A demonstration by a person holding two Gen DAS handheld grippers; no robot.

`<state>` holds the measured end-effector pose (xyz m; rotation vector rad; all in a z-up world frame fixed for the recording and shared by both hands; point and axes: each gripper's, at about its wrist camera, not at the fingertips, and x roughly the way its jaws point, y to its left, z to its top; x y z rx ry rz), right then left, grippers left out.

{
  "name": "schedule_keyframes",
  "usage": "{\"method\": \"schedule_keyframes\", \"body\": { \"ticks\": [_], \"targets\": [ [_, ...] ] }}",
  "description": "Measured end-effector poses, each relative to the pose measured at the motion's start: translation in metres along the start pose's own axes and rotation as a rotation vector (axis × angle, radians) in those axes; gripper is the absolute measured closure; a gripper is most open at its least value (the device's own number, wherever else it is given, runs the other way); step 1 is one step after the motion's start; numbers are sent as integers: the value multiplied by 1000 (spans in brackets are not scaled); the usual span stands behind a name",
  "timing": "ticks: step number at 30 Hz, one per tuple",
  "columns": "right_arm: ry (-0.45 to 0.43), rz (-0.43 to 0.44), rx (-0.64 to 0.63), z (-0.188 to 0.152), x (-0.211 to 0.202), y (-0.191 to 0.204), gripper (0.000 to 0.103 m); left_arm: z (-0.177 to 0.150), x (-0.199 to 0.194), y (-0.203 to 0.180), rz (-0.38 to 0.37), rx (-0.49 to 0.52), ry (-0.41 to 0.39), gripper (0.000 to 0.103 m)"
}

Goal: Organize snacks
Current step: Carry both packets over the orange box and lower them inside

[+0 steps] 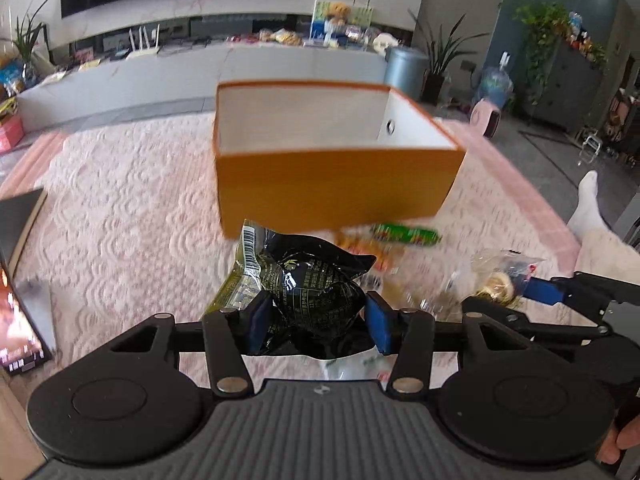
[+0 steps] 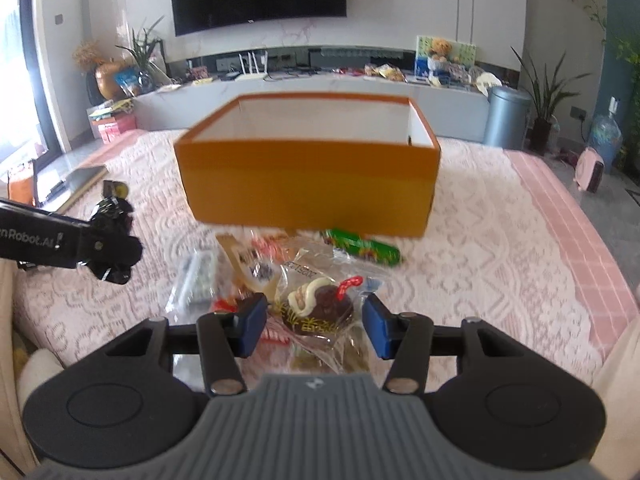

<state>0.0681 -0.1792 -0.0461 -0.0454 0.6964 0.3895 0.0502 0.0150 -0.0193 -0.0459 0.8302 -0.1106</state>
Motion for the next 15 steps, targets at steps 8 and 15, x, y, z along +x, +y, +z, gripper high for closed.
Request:
{"method": "schedule_keyframes", "body": {
  "ticks": [8,15],
  "targets": [
    [-71,18,-26,47,-6,-6,53,42,-5,-14,-22,35,-76,46],
    [-117,25,-45,89,-6,-13,54,75,5,-16,-42,13,-119,46]
  ]
}}
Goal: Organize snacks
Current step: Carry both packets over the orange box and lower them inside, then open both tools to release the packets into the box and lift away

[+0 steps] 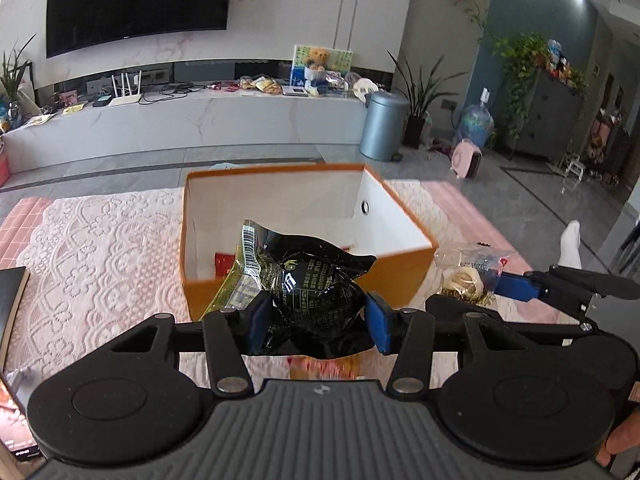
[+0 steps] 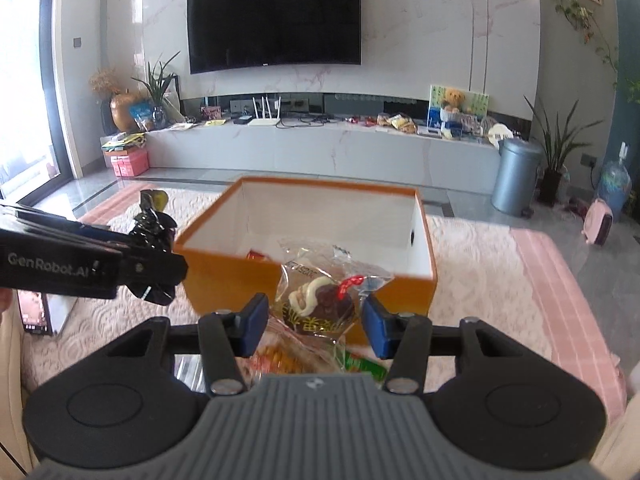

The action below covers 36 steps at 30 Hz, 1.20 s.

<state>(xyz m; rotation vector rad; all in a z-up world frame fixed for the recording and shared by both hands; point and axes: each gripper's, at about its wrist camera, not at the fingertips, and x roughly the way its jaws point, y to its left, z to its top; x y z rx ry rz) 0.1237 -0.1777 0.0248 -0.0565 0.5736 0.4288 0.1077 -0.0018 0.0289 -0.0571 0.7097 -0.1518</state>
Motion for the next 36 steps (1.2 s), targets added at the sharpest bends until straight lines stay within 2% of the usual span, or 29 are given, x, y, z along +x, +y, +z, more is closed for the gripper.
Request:
{"method": "schedule_keyframes", "body": {
  "ticks": [6,18,25,36],
  "targets": [
    [29,23,-5,31,22,-8,54,27,16,4,-21,-30,-13,47],
    [69,10,-14,83,89,-24,54,65,66,10,15,-56,-19,47],
    [133,-19,-33,94,144,-30,54,69,112,22,25,-73,54,47],
    [347,-49,-13,84,227,-42,54,64,165,43,87,-71,218,46]
  ]
}}
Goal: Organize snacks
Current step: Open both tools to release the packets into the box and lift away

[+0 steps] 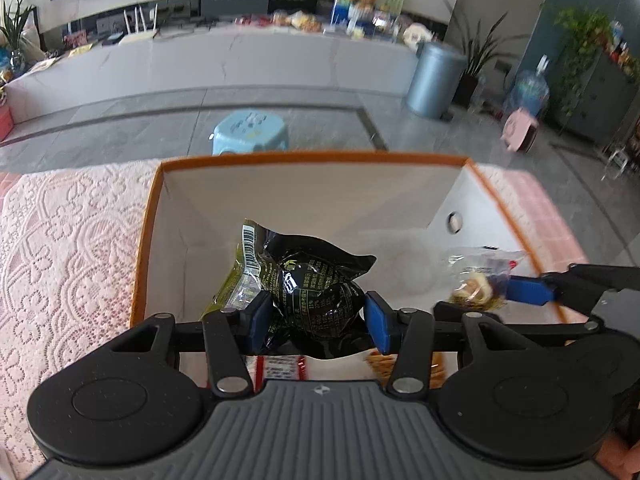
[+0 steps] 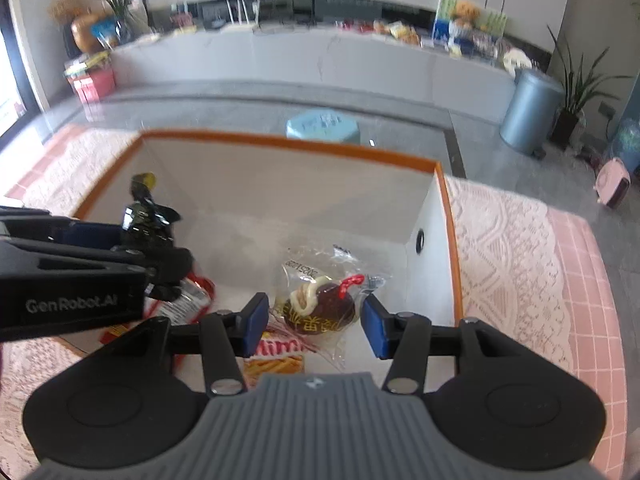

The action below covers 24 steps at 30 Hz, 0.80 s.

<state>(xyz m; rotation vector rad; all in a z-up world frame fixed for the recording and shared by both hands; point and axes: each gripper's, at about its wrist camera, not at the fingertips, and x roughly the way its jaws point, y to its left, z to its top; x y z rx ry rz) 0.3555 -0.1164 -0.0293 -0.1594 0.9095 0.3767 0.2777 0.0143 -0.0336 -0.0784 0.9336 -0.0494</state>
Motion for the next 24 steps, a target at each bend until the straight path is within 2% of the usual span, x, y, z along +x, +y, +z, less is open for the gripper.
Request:
{"method": "schedule_keyframes", "body": {
  "ticks": [5,11,17,20,24],
  "targets": [
    [89,-26,8,0,24,0,54,-3,14,-6,42,38,70,46],
    [109,-34,9,0,31,2,53,-4,22,-8,50,36,111,46],
    [108,-47,-12,1,26,6,52,-4,25,-6,69,25,132,45],
    [108,-48,-23,-1,24,8,51,-3,24,-9,76,43,114,44],
    [102,-53,-27,1,20,7,50,0,15,-11,88,49,92,37]
  ]
}}
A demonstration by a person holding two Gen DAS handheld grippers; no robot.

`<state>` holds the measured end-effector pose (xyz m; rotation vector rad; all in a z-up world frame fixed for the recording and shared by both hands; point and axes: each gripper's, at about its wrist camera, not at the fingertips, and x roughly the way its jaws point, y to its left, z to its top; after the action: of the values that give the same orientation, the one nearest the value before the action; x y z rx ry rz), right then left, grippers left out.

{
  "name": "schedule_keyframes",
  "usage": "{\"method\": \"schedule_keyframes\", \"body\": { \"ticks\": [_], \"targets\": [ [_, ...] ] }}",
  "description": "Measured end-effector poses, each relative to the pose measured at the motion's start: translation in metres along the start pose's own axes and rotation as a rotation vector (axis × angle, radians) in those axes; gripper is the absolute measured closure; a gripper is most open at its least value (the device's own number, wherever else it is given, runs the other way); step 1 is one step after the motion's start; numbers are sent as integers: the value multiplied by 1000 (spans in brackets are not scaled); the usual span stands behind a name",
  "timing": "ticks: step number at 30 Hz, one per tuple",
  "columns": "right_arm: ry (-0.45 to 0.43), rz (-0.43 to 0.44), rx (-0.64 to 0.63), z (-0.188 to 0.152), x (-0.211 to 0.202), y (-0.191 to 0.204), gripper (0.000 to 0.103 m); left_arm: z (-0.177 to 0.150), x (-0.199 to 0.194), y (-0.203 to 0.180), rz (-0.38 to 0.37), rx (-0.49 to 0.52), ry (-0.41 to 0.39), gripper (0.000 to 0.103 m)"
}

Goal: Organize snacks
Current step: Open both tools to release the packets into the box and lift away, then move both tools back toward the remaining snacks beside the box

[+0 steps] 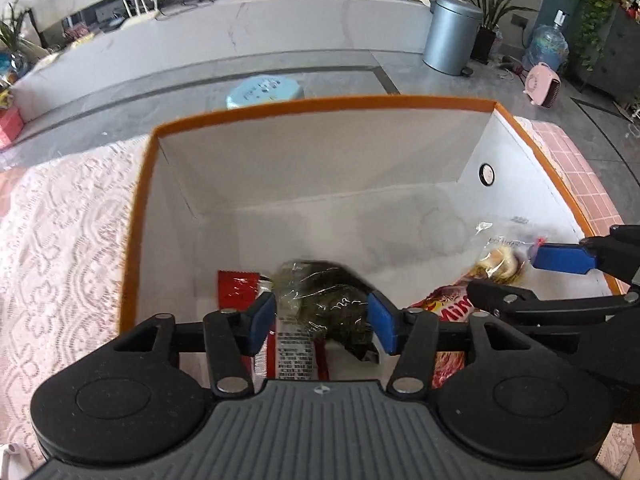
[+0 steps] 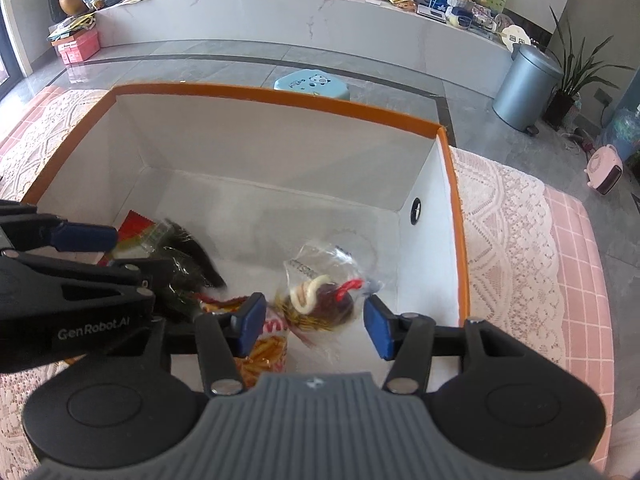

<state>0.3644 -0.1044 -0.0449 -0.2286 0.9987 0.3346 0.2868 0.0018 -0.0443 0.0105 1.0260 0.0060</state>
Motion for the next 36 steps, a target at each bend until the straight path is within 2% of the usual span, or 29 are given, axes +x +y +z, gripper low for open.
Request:
{"method": "schedule_keyframes", "body": {
  "ticks": [5,14,21,30,33,36],
  "targets": [
    [-32,-19,-1,-1,-16,-3,35,-2,-20,3,9,-24,-49,32],
    [-120,-11,8,-9,-64,-6,16,-14,-66,13,-1,-93,-158,28],
    [-225,3,5,-28,-119,-1,9,-42,-116,16,-4,-78,-271,25],
    [-400,18,-23,-89,-188,19,6,-89,-168,18,-47,-99,-375,25],
    [-450,14,-16,-115,-203,26,6,-107,-178,15,-45,-82,-389,24],
    [-484,20,20,-139,-211,31,6,-124,-179,14,-56,-66,-371,24]
  ]
}}
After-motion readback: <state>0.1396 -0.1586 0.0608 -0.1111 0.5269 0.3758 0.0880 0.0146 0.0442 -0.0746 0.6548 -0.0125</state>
